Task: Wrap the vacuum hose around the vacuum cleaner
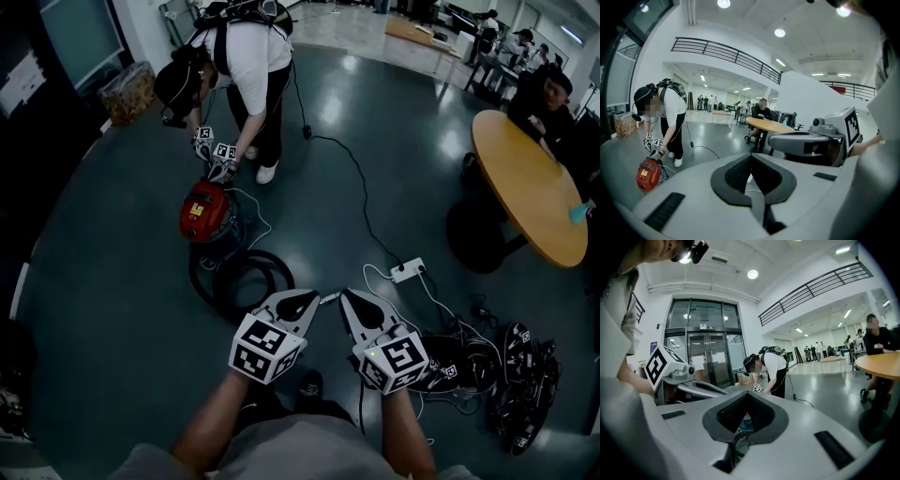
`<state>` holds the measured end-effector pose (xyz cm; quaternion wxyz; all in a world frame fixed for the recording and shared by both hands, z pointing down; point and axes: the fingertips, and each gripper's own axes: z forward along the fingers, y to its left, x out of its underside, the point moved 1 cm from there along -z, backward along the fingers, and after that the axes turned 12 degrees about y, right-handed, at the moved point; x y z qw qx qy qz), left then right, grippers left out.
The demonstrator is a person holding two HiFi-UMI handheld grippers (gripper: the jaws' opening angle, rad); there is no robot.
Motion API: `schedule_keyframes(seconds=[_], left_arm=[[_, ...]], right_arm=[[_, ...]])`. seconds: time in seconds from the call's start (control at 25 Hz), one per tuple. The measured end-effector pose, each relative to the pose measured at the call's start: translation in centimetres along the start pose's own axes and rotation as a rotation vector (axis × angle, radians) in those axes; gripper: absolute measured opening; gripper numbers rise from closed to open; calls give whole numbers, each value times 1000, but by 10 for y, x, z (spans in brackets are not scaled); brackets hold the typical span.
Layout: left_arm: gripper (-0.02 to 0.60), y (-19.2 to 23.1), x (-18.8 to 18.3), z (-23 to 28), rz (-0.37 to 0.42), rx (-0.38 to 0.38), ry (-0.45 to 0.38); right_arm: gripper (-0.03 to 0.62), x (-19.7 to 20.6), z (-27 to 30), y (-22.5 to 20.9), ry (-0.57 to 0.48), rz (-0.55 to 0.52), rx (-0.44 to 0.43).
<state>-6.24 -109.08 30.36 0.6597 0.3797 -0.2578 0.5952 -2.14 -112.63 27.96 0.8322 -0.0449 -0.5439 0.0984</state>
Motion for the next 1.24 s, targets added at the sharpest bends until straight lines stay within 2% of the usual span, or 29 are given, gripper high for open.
schedule_keyframes(seconds=[0.64,1.24], left_arm=[[8,-22,0,-10,39,9,-5],[8,-35,11,-3,53,20,28]], right_arm=[[5,1,-22,4,-16,24,22],[5,7,-32,0,-16,27,27]])
